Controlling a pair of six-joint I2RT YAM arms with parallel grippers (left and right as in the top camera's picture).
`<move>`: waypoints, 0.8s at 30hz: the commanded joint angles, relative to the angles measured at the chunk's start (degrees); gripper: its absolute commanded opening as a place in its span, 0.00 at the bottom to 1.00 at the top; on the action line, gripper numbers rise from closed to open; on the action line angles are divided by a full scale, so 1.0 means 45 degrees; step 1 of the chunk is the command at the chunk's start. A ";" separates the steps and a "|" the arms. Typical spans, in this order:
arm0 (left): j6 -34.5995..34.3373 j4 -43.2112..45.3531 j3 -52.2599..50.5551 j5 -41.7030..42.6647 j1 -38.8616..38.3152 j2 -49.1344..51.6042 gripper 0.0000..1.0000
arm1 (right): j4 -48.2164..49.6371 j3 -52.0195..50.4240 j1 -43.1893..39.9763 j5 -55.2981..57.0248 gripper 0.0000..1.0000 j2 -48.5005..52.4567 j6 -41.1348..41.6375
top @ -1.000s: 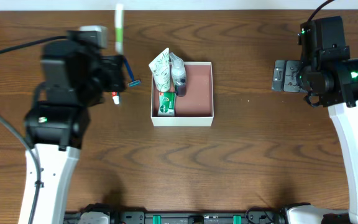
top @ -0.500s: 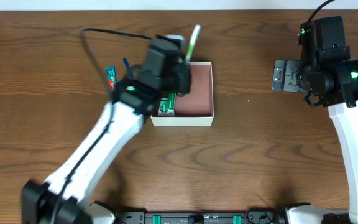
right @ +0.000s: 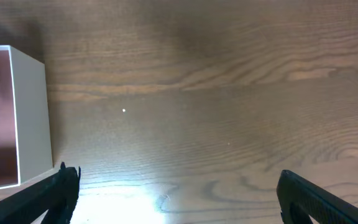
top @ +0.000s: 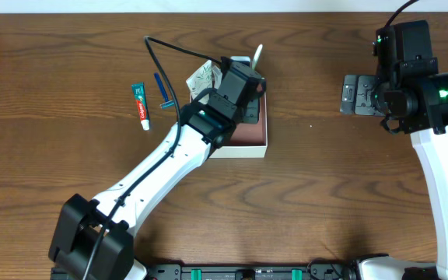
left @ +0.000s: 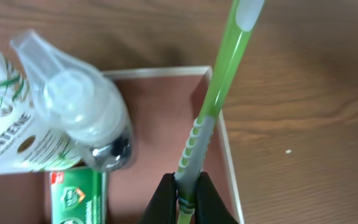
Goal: Pack container
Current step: 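Lower the toothbrush into the box's right side and release it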
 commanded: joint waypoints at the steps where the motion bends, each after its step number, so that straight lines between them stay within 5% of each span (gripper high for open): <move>1: -0.0486 -0.0393 0.0117 -0.0889 -0.0087 0.0345 0.06 | -0.0015 0.0146 -0.0049 0.0180 0.99 -0.0068 0.0199; 24: -0.1457 -0.1263 0.0107 -0.0704 -0.0680 0.0651 0.06 | -0.0015 0.0146 -0.0049 0.0180 0.99 -0.0068 0.0194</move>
